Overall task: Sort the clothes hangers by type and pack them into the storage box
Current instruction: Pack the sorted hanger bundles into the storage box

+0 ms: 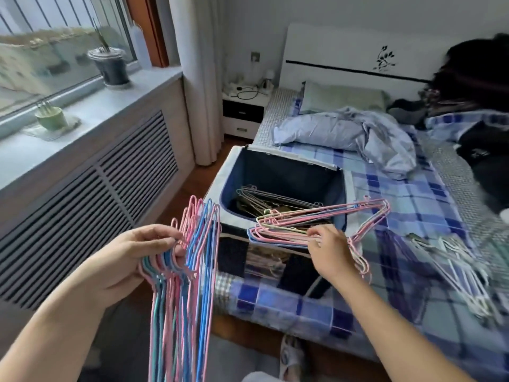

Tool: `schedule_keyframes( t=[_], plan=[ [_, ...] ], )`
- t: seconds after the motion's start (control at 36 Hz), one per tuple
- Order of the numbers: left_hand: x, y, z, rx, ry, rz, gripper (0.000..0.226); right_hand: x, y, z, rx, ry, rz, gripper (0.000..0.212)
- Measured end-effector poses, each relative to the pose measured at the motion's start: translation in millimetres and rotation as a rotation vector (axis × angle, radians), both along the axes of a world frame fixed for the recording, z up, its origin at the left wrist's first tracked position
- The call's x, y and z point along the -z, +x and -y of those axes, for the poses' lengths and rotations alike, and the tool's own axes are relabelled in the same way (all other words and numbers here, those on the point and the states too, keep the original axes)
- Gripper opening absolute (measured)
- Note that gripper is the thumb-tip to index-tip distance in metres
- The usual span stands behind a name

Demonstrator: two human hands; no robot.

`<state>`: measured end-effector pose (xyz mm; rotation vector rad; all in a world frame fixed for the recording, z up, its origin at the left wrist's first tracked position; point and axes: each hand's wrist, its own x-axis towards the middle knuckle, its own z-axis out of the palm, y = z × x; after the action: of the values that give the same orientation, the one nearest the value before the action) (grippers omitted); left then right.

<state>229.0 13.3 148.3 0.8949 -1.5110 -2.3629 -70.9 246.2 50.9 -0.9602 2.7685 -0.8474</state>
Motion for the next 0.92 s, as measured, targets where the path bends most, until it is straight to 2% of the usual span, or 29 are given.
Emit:
schedule_keyframes(
  t=[0.06,0.11,0.14,0.17,0.22,0.25,0.33,0.39,0.47,0.5,0.64,0.72,0.78,0.92],
  plan=[
    [-4,-9,-3,-0.002,-0.018,0.014,0.053,-6,-23,-10,-0.009,0.137,0.006,0.030],
    [-5,-18,-4,-0.023,-0.012,0.017,0.021,-12,-46,-18,-0.056,0.287,0.027,0.038],
    [-7,-20,-5,-0.049,-0.015,0.023,0.018,-16,-56,-20,-0.099,0.372,0.021,0.044],
    [-7,-24,-4,-0.063,-0.025,0.017,0.024,-18,-65,-21,-0.142,0.462,0.007,0.051],
    [-10,-30,-2,-0.075,-0.077,0.022,0.051,-20,-81,-22,-0.227,0.629,-0.034,0.058],
    [-13,-31,0,-0.075,-0.098,0.021,0.055,-19,-86,-22,-0.276,0.698,-0.043,0.058],
    [-27,-43,8,-0.106,-0.147,-0.003,0.036,-13,-100,-24,-0.404,0.851,-0.051,0.044],
    [-36,-54,12,-0.122,-0.185,-0.025,0.039,-5,-104,-27,-0.469,0.886,-0.130,0.038],
    [-45,-76,18,-0.175,-0.177,-0.067,0.013,6,-111,-25,-0.567,0.907,-0.201,0.036],
    [-46,-85,22,-0.190,-0.184,-0.063,0.013,8,-116,-21,-0.595,0.902,-0.196,0.035],
    [-45,-126,37,-0.234,-0.264,-0.027,0.015,8,-138,-11,-0.707,0.889,-0.045,0.023],
    [-41,-147,54,-0.224,-0.366,0.036,0.016,-1,-151,-4,-0.771,0.872,-0.058,0.018],
    [-37,-160,68,-0.234,-0.410,0.066,0.017,-7,-164,2,-0.779,0.841,-0.058,0.018],
    [-27,-181,94,-0.236,-0.419,0.103,0.024,-12,-191,18,-0.743,0.731,0.082,0.017]
  ],
)
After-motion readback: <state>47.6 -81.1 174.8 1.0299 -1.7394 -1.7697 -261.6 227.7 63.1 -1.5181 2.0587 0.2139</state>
